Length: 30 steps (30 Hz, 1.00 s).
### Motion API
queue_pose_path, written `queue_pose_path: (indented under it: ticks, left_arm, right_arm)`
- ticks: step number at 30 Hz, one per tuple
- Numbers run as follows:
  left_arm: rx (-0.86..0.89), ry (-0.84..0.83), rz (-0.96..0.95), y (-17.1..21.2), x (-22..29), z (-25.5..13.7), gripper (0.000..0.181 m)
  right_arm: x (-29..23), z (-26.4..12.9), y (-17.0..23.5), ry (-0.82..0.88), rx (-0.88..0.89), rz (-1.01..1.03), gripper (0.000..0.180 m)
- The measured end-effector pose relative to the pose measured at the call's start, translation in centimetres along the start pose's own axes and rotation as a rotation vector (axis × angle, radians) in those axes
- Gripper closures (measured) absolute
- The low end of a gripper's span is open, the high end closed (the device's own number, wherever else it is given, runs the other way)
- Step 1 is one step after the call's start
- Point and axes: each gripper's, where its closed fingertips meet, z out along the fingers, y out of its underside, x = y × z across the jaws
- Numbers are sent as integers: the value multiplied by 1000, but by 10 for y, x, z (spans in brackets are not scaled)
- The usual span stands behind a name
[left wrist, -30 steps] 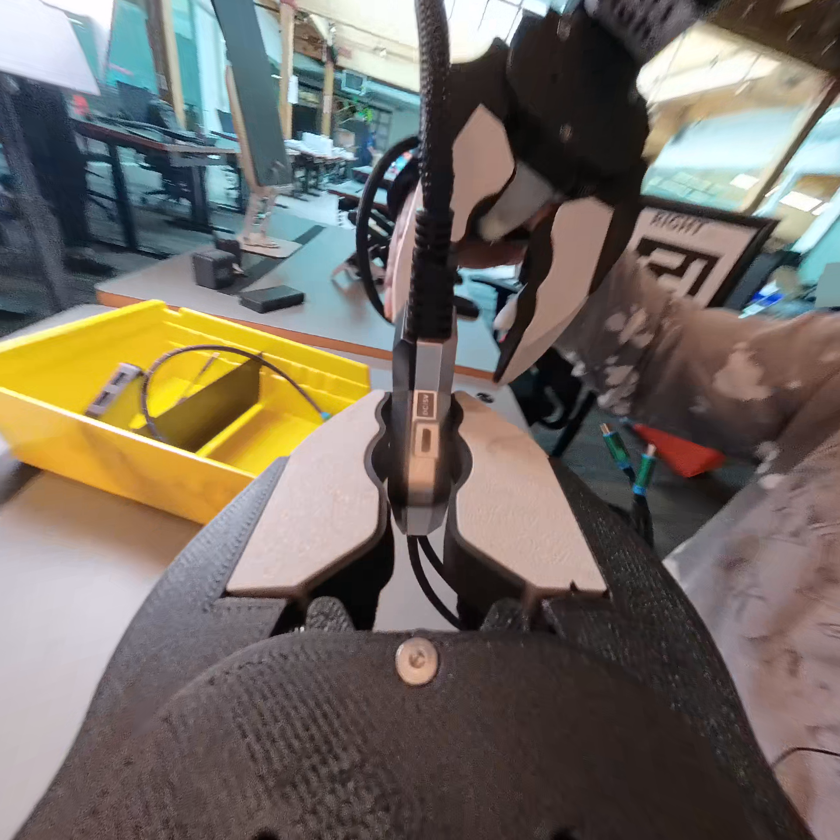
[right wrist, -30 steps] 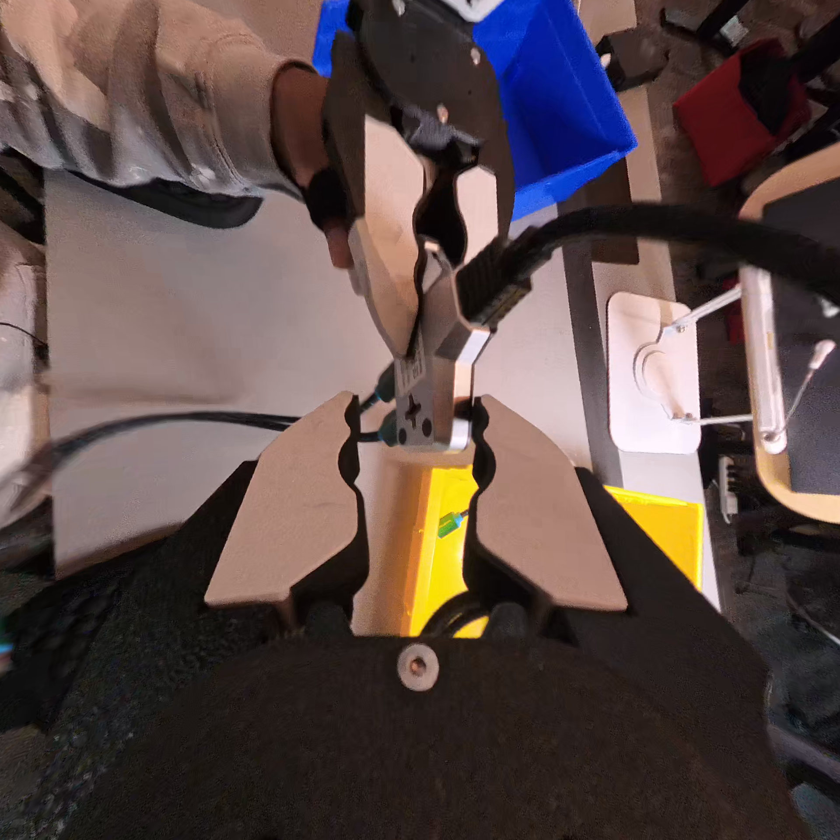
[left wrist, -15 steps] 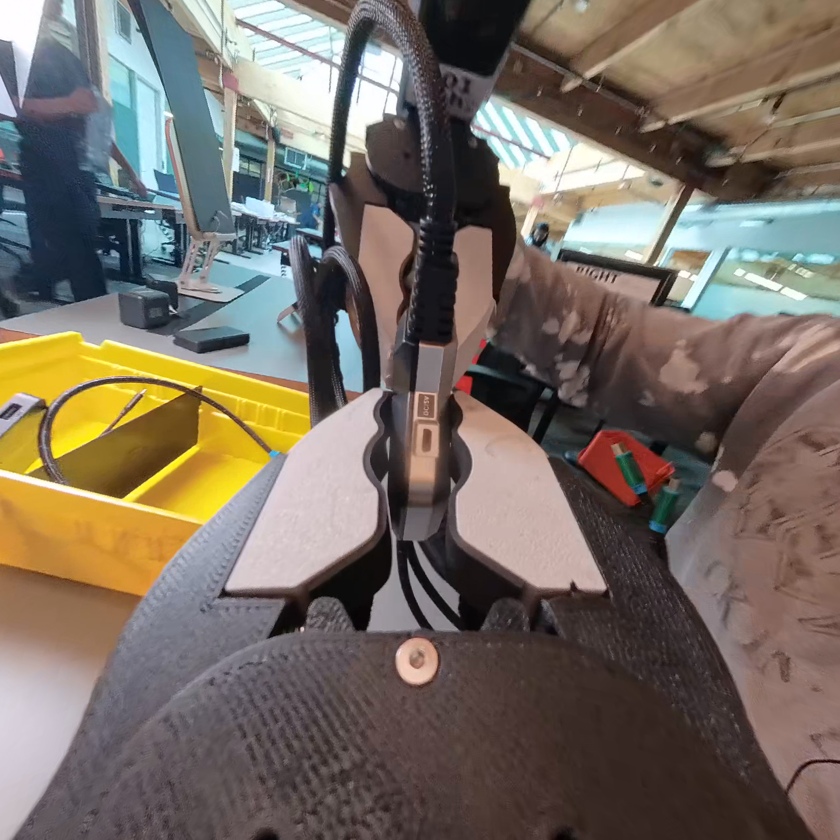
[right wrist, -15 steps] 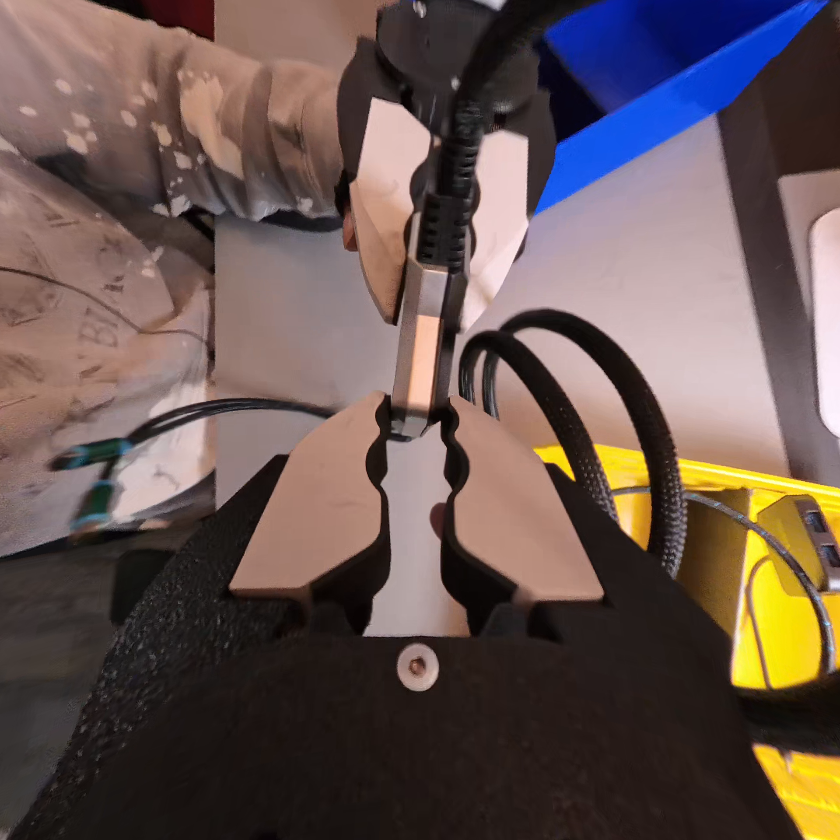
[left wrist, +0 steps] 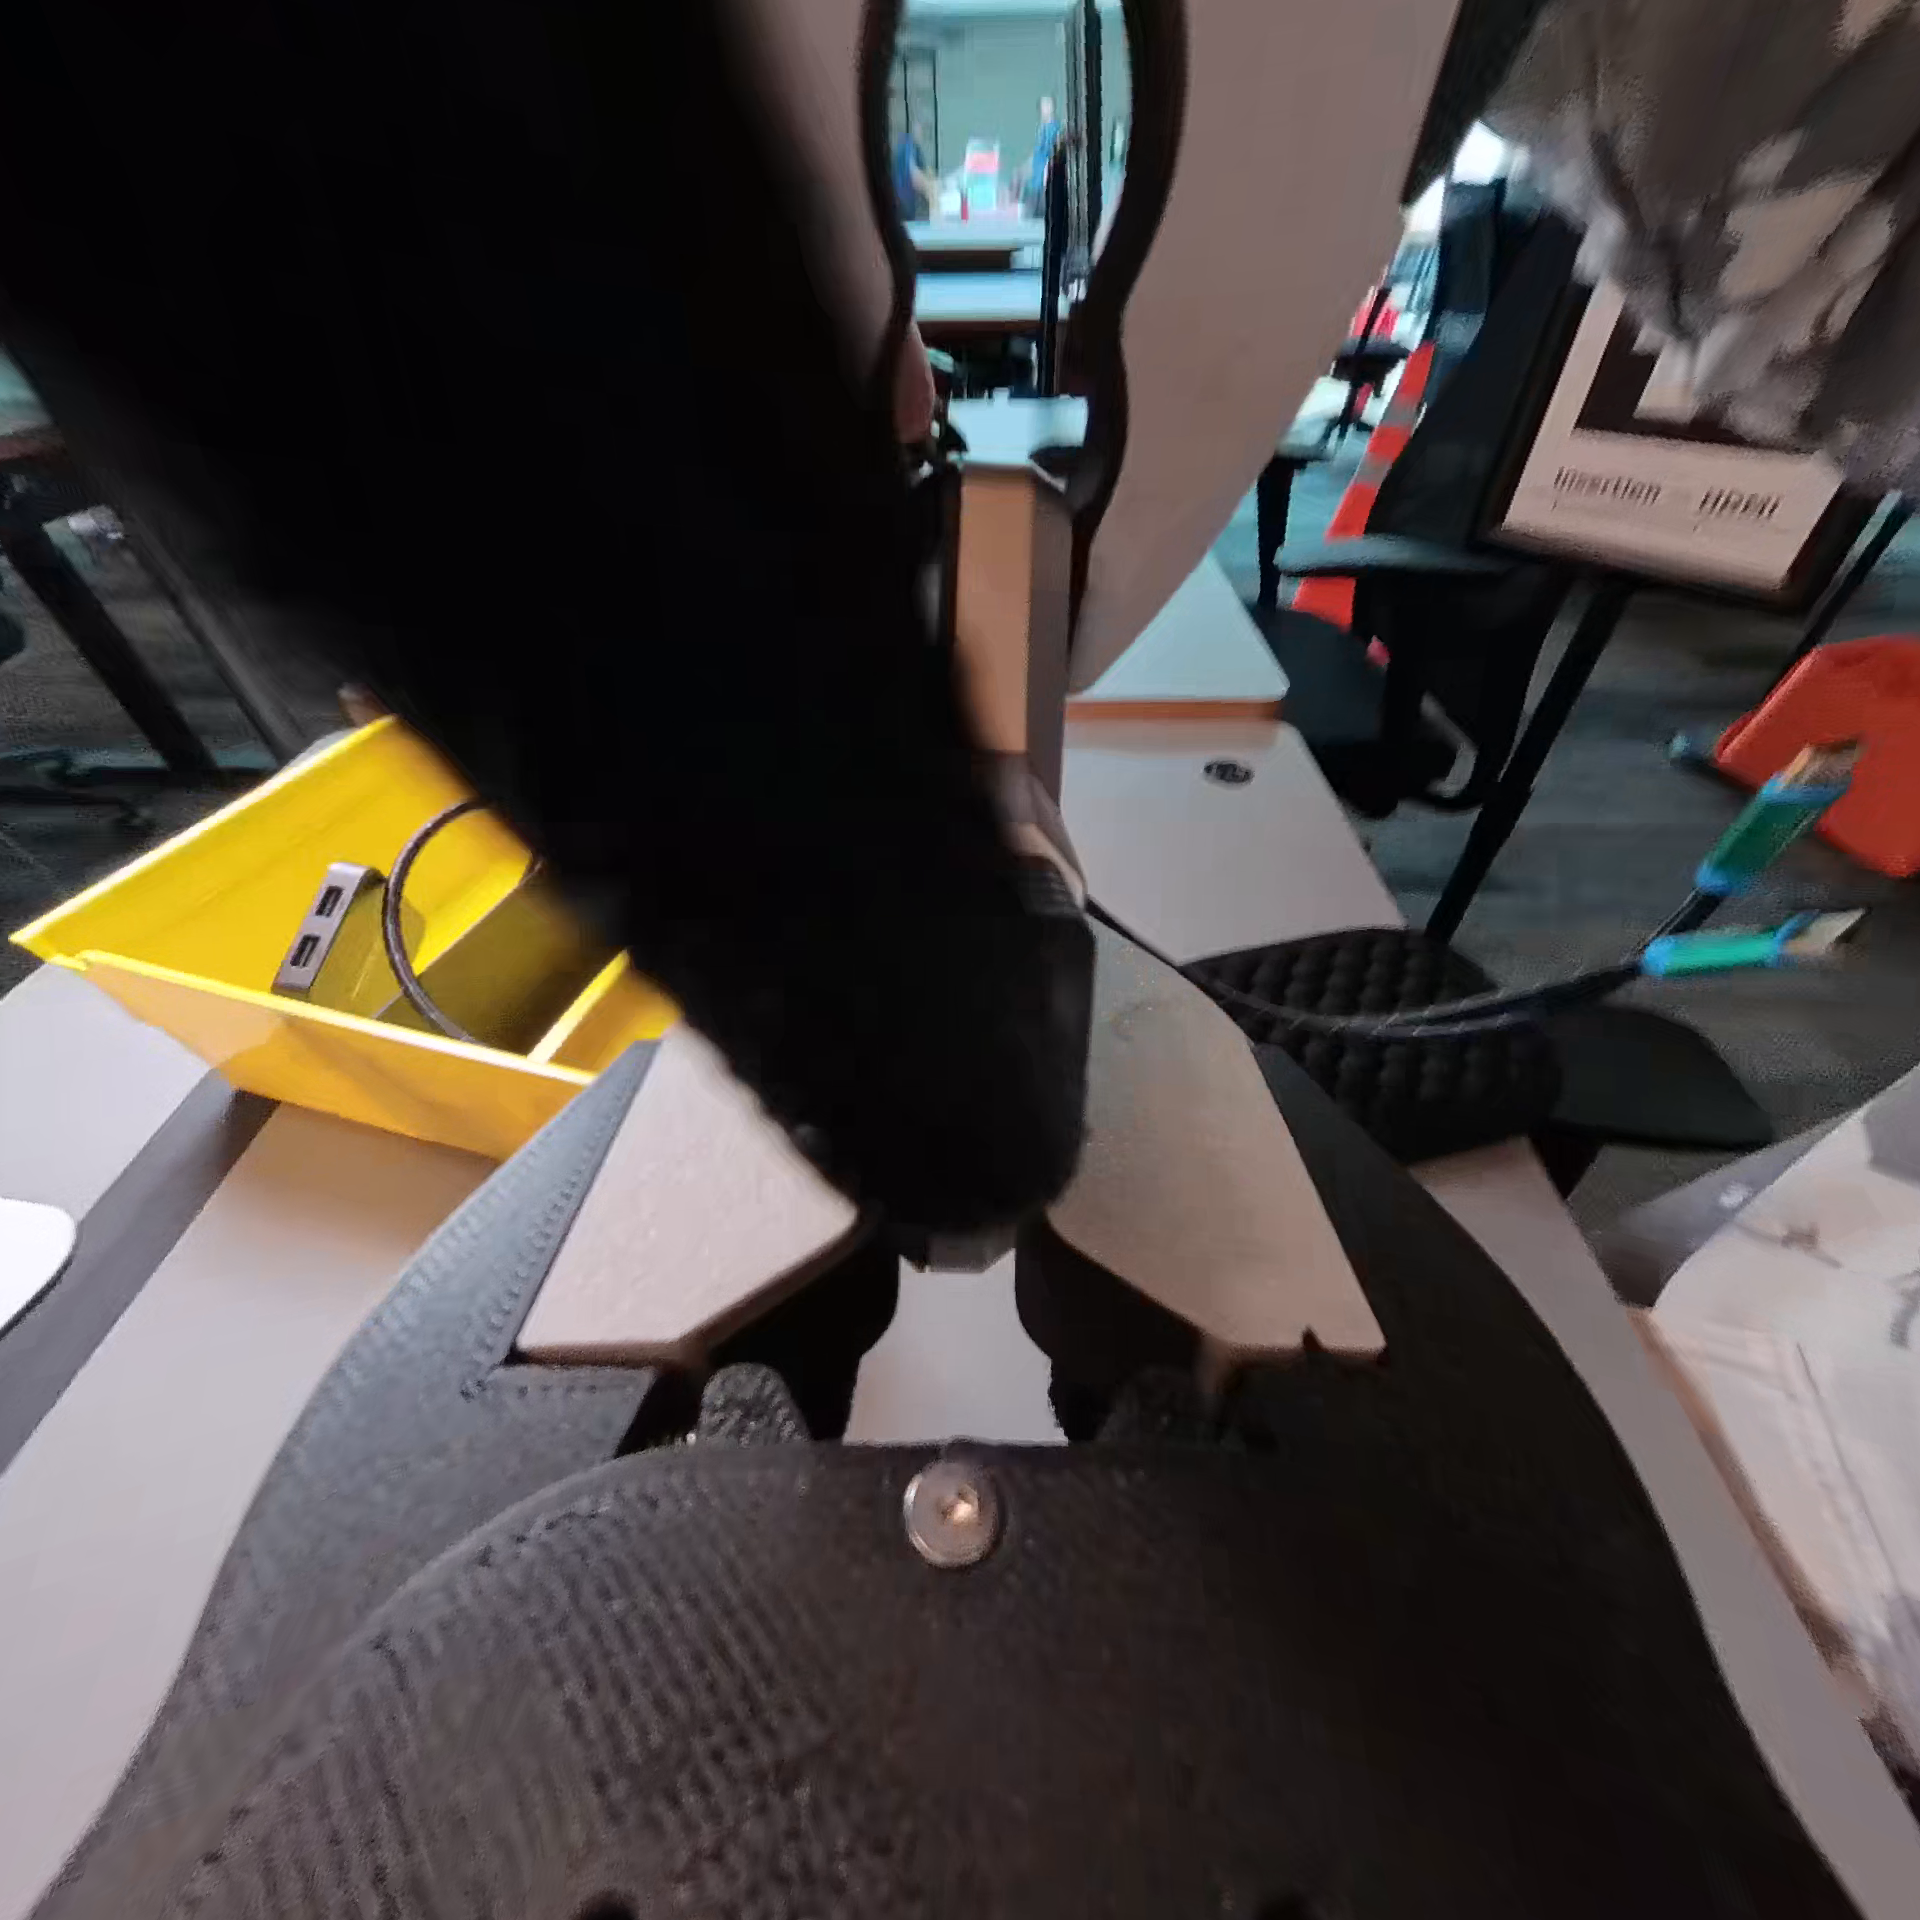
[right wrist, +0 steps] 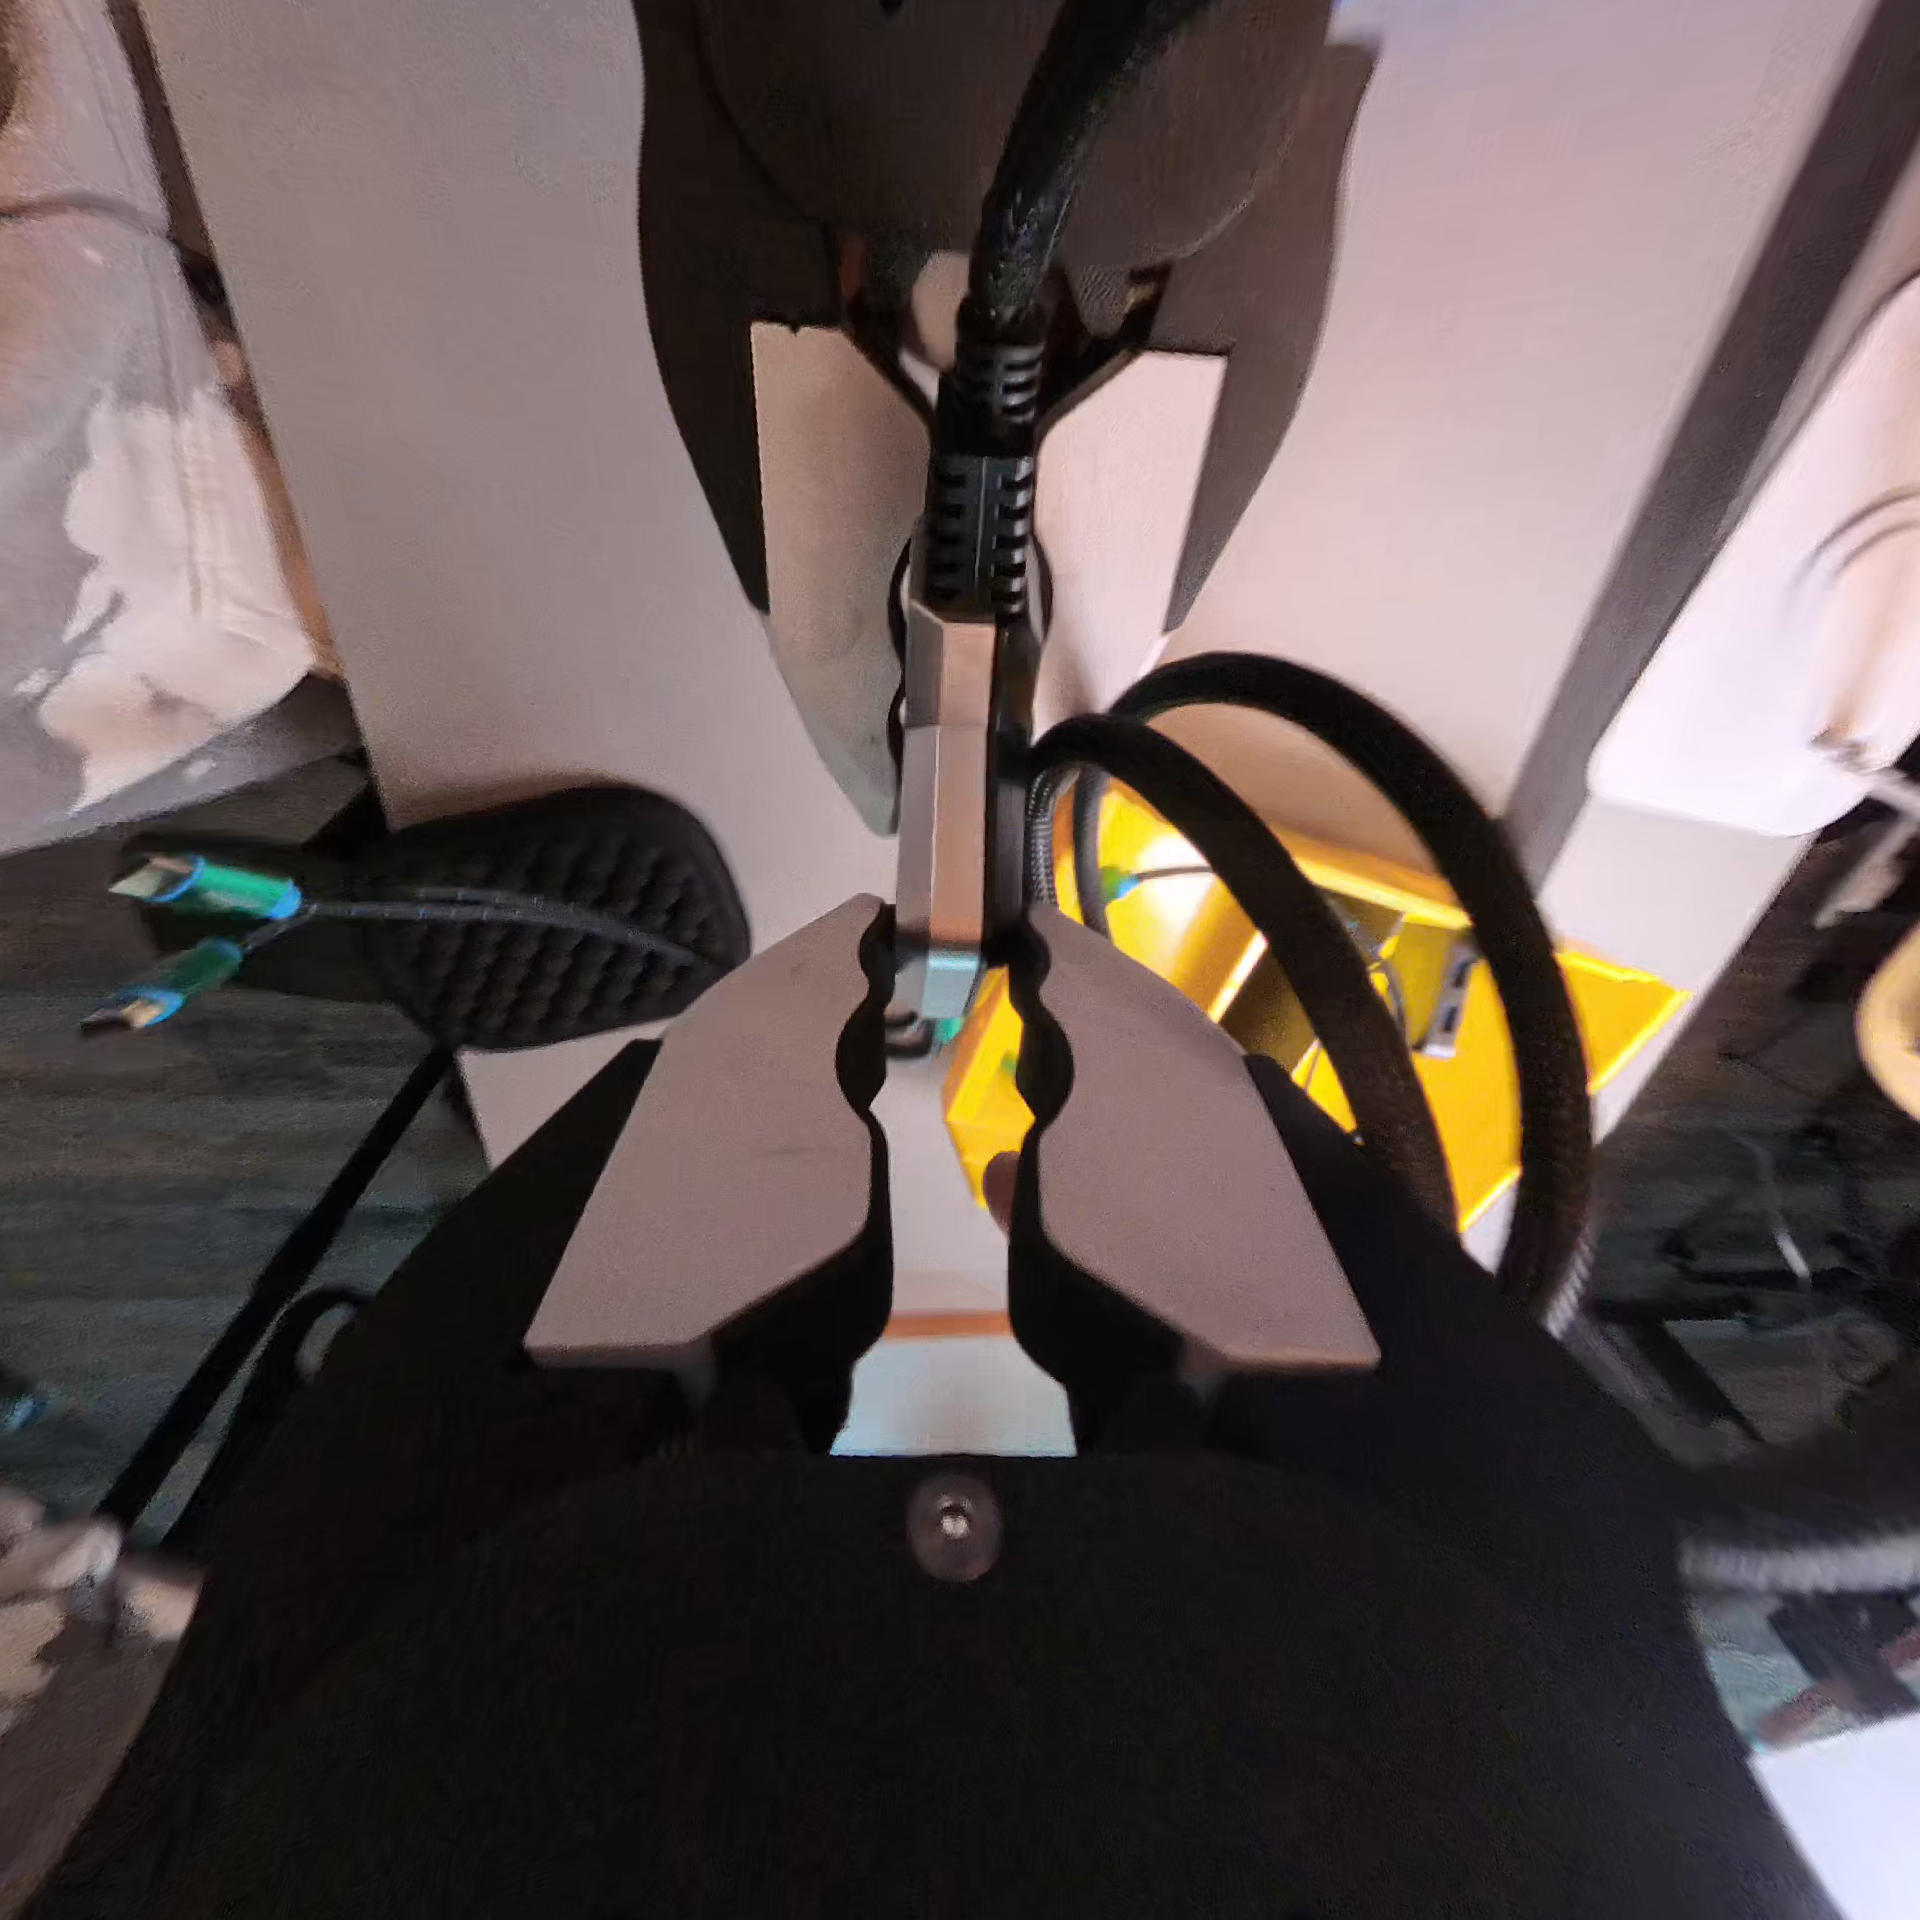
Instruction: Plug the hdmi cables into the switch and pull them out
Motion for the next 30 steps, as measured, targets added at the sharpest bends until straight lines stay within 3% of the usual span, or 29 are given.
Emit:
queue_pose_path:
  ticks: [5,10,14,16,19,23,26,28,30]
  left_arm:
    - [213,112,-172,-20,-8,-20,158]
    - [454,210,-301,-42,-17,-43,158]
    - [651,235,-419,-62,-26,-61,159]
    - [721,241,-460,-71,-27,-66,158]
    - [791,230,-494,-80,-26,-67,159]
    - [800,186,-512,-78,-28,-63,159]
    - [753,121,-456,-72,-31,-61,159]
    - [760,84,-423,-73,-34,-67,158]
    - [754,60,-386,-75,-36,-73,158]
  right_arm:
    - [16,-44,-23,137,482,69,153]
    - [23,-92,21,229,1068,228,153]
    - [39,-67,75,259,1424,459,159]
    - [41,-38,79,222,1551,541,161]
    - [36,-9,45,160,1675,540,159]
    - [34,-27,-8,106,1812,455,153]
    - [41,-37,-37,75,1792,410,152]
    - [43,-42,-46,73,1787,380,167]
    - [45,-45,-51,63,1778,367,169]
